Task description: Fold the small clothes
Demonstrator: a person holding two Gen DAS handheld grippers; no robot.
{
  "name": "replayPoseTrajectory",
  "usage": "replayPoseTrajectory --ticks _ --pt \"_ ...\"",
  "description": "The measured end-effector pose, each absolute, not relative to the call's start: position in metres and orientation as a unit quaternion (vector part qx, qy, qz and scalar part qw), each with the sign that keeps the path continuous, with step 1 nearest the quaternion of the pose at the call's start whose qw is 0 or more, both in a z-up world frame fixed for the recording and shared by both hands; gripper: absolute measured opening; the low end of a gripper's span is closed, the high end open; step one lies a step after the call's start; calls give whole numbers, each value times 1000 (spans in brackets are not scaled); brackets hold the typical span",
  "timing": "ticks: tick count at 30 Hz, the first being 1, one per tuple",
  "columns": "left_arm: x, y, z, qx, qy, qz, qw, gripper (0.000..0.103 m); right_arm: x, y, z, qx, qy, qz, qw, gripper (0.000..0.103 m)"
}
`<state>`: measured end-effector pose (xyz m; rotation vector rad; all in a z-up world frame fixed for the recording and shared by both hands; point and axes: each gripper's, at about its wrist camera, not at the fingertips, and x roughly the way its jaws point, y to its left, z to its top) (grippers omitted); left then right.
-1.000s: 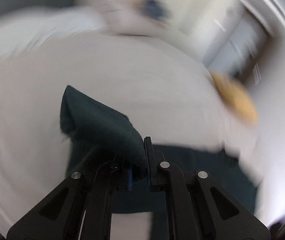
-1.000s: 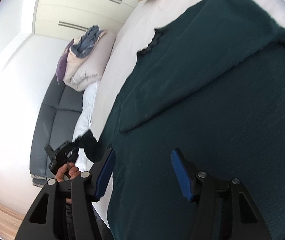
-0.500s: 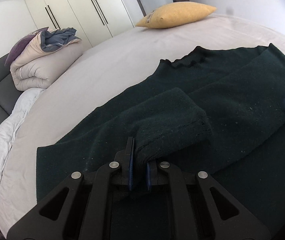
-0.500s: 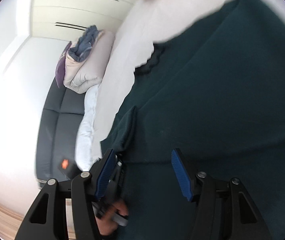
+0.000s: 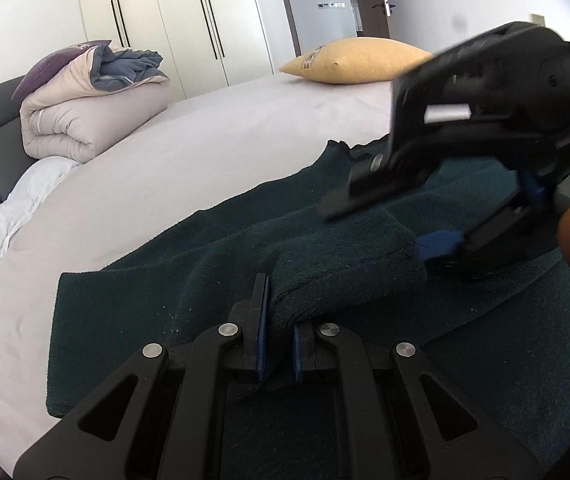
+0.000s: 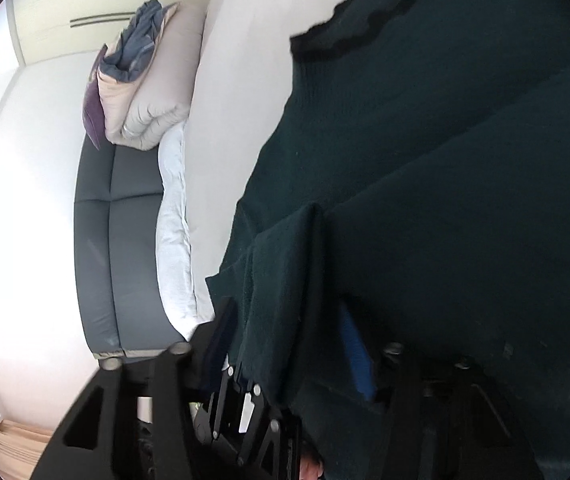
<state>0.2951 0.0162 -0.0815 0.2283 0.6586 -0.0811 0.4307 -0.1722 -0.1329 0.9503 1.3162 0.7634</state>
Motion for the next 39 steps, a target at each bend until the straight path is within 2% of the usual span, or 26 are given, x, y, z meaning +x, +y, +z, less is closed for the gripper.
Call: replayPoseTrajectory --ticks 2,3,4,5,10,11,13,14,15,19,20,21,23,24,26,29,39 --pt "295 20 -83 108 327 -41 938 9 433 -165 -132 402 576 334 629 28" --pt "296 22 -84 105 329 -41 937 9 433 -163 -131 395 574 336 634 24" --pt "297 23 -83 104 331 -41 937 9 434 -162 -130 387 572 337 640 13" --pt "298 24 -83 103 332 -42 937 9 433 -162 -128 379 570 337 647 10" --pt "289 40 -63 43 340 -90 935 16 431 -168 -113 352 550 333 680 8" --pt "284 45 -56 26 339 -102 935 22 430 -171 -109 346 545 335 686 8" --pt "273 58 -42 -4 330 -121 936 43 426 -180 -101 322 537 328 707 8" --pt "268 66 -34 -21 319 -125 939 72 425 -184 -97 314 534 324 715 8" --pt "262 82 -24 -50 297 -121 946 84 423 -191 -95 309 531 320 721 8" --pt "278 137 -9 -145 306 -110 934 83 417 -221 -98 305 526 306 733 8" --pt "285 151 -9 -163 313 -105 930 79 416 -227 -100 304 527 301 734 8" --pt "293 164 -9 -175 323 -101 925 69 414 -232 -101 300 527 296 738 8" --pt "314 189 -14 -192 356 -99 909 55 411 -241 -101 291 526 289 745 8" --pt "321 197 -16 -197 368 -98 903 43 410 -246 -101 287 524 286 749 8" --pt "333 213 -19 -194 389 -96 895 31 408 -260 -101 286 522 280 754 8" --pt "342 230 -26 -175 407 -90 892 22 408 -274 -100 278 518 273 761 8" --pt "365 196 -41 -113 441 -124 882 17 404 -320 -105 265 521 236 777 8"
